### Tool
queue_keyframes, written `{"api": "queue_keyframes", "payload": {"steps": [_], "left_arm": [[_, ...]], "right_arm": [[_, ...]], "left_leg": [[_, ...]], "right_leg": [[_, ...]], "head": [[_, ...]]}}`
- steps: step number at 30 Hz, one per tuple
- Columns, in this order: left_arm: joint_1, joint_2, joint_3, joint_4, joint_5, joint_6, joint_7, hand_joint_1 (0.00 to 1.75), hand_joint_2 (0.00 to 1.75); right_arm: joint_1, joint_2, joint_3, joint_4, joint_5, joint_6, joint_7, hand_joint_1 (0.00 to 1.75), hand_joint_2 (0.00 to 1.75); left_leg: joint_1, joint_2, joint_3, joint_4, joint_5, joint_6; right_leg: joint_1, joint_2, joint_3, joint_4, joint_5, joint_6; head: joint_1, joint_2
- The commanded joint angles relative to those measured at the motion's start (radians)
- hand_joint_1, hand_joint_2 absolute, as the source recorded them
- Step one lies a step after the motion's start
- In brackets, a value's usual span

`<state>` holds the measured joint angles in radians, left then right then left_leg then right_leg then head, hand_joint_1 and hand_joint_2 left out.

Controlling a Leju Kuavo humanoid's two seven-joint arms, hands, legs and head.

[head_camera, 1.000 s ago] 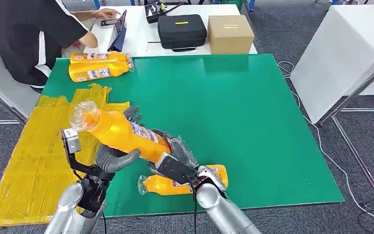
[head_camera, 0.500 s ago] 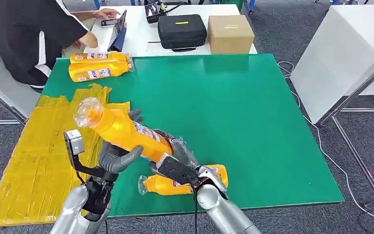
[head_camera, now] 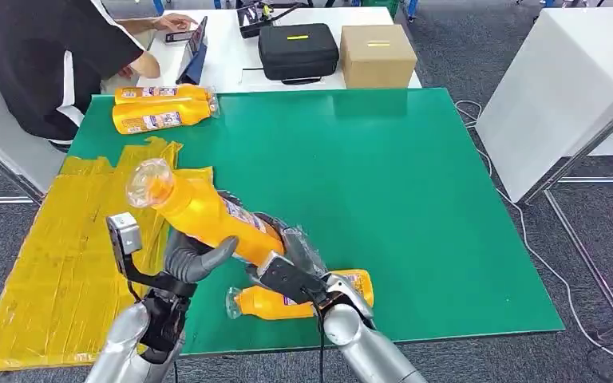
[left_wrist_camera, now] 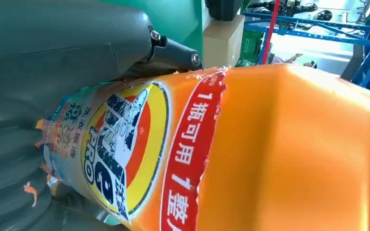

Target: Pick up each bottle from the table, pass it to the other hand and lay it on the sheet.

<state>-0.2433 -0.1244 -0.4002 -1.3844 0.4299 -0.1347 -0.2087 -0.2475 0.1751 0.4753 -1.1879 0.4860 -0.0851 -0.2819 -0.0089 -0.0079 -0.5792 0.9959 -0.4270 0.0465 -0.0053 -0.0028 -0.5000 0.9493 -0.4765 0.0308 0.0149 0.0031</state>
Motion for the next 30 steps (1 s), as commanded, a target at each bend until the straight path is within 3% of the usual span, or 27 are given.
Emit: {"api": "queue_keyframes", "payload": {"steps": [1,5,6,13,18,23,27,29,30], "left_arm": [[-0.027,0.018,-0.012,-0.003,-0.021,0.027,-0.042,1.75,1.75],[-0.025,0.022,-0.008,-0.008,-0.02,0.027,-0.04,1.75,1.75],[-0.021,0.022,0.001,-0.018,-0.037,0.041,-0.053,1.75,1.75],[-0.01,0.05,0.119,-0.071,-0.23,0.177,-0.14,1.75,1.75],[0.016,0.073,0.205,-0.111,-0.452,0.356,-0.233,1.75,1.75],[0.027,0.093,0.217,-0.129,-0.653,0.514,-0.272,1.75,1.75],[0.038,0.143,0.207,-0.127,-1.044,0.784,-0.299,1.75,1.75],[0.066,0.1,0.321,-0.145,-1.37,0.833,-0.292,1.75,1.75],[0.066,0.1,0.321,-0.145,-1.37,0.833,-0.292,1.75,1.75]], "right_arm": [[0.014,-0.042,0.008,-0.046,0.008,-0.009,0.0,1.75,1.75],[0.016,-0.047,0.006,-0.057,0.009,-0.008,0.0,1.75,1.75],[0.028,-0.046,-0.006,-0.081,0.001,-0.017,0.0,0.05,1.75],[0.123,-0.106,-0.057,-0.355,0.012,-0.062,-0.015,0.0,1.75],[0.16,-0.146,-0.061,-0.451,0.046,-0.103,-0.02,0.0,1.75],[0.169,-0.164,-0.061,-0.473,0.042,-0.134,-0.029,0.0,1.75],[0.193,-0.202,-0.043,-0.498,0.046,-0.181,-0.053,0.0,1.75],[0.201,-0.23,-0.029,-0.509,0.052,-0.212,-0.062,0.0,1.75],[0.201,-0.23,-0.029,-0.509,0.052,-0.212,-0.062,0.0,1.75]], "left_leg": [[0.001,-0.001,0.001,0.0,0.0,-0.002],[0.001,-0.001,0.002,0.0,-0.001,-0.003],[0.001,0.0,0.002,0.0,-0.001,-0.002],[0.001,-0.001,-0.001,0.0,0.0,-0.002],[0.0,0.0,0.001,0.0,-0.001,-0.003],[0.001,0.001,0.002,0.0,-0.001,-0.003],[0.0,0.0,0.002,-0.001,-0.001,-0.003],[0.0,0.001,0.003,-0.001,-0.001,-0.003],[0.0,0.002,0.003,-0.001,-0.001,-0.002]], "right_leg": [[0.001,-0.001,0.002,-0.001,0.0,0.0],[0.001,-0.001,0.003,-0.001,-0.001,-0.001],[0.0,-0.001,0.002,-0.001,-0.001,-0.001],[0.0,-0.001,0.0,0.0,0.0,0.0],[0.0,0.0,0.001,0.0,-0.001,-0.001],[0.001,0.001,0.003,-0.001,-0.001,-0.001],[0.0,0.0,0.003,-0.001,-0.001,-0.001],[0.0,0.002,0.003,-0.001,-0.001,-0.001],[0.0,0.002,0.003,-0.001,0.0,-0.001]], "head": [[0.0,0.0],[0.0,0.0],[0.0,0.0],[0.0,0.0],[0.0,0.0],[0.0,0.0],[0.0,0.0],[0.0,0.0],[0.0,0.0]]}}
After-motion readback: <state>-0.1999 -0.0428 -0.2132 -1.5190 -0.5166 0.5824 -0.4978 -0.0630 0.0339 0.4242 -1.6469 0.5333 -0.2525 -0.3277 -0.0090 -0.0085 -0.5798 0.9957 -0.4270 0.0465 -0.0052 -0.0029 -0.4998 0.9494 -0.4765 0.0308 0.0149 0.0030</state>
